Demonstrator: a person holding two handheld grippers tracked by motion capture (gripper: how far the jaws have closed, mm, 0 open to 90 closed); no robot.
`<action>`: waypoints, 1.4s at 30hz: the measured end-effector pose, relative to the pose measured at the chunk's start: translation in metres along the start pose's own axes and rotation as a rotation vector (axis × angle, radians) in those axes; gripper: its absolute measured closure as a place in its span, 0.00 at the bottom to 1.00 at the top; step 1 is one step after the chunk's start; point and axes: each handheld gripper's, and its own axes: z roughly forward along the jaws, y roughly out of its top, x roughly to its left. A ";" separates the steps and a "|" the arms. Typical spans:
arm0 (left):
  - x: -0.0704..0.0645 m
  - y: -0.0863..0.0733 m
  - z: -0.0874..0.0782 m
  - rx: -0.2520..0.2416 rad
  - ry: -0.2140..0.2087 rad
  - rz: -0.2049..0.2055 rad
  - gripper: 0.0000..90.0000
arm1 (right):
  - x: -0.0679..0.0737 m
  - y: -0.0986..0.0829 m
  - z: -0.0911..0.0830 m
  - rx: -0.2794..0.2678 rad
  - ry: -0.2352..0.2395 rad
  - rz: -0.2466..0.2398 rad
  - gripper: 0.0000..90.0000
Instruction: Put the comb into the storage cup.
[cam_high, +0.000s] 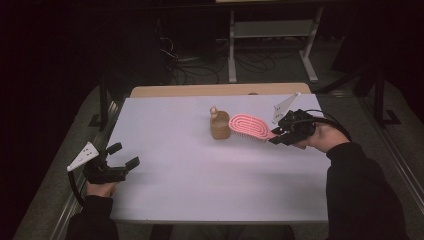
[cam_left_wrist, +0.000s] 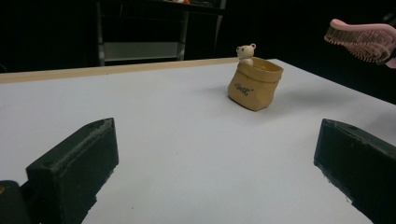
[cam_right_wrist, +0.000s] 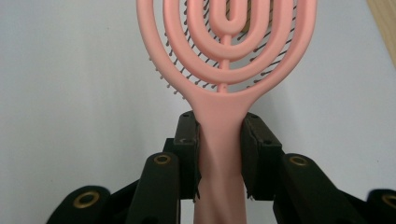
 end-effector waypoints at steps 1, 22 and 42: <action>0.000 0.000 0.000 0.001 -0.003 0.002 0.00 | 0.000 0.001 0.000 -0.004 0.000 -0.001 0.76; -0.001 0.000 0.002 0.006 -0.010 0.003 0.00 | 0.002 0.032 -0.009 -0.067 -0.004 -0.038 0.76; -0.001 -0.001 0.002 0.013 -0.014 0.003 0.00 | 0.006 0.070 -0.013 -0.110 0.003 -0.095 0.76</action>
